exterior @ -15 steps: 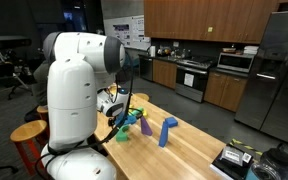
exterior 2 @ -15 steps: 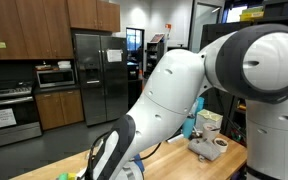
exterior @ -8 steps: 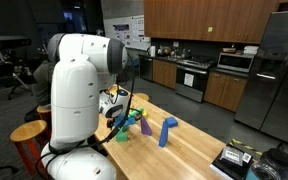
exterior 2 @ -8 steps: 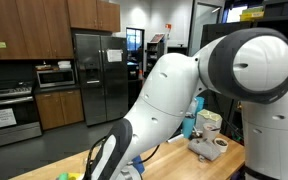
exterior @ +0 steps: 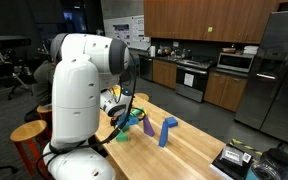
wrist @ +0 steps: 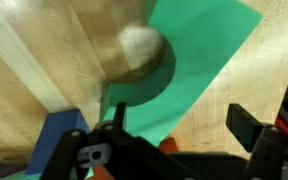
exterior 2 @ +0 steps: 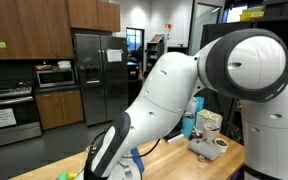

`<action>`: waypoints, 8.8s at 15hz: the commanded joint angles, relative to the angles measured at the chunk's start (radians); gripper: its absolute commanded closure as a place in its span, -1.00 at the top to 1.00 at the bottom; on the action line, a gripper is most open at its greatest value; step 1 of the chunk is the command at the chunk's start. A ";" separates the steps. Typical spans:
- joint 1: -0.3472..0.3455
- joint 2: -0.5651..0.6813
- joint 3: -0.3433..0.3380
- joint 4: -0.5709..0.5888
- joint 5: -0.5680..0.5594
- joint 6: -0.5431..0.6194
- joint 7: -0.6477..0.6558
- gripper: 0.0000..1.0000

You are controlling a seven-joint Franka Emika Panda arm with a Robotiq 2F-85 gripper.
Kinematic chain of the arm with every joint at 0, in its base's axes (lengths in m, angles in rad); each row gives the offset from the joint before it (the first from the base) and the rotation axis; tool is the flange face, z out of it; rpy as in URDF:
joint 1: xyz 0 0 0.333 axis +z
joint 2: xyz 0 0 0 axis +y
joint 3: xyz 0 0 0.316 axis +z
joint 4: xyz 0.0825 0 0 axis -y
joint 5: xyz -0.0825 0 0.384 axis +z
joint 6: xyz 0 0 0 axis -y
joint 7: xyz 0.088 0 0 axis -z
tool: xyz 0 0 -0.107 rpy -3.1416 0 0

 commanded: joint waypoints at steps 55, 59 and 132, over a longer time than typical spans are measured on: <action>0.066 -0.063 -0.280 0.097 0.270 -0.947 -0.114 -0.62; 0.083 -0.039 -0.341 0.124 0.274 -1.107 -0.118 -0.62; 0.193 -0.243 -0.422 0.047 0.337 -1.088 -0.175 -0.62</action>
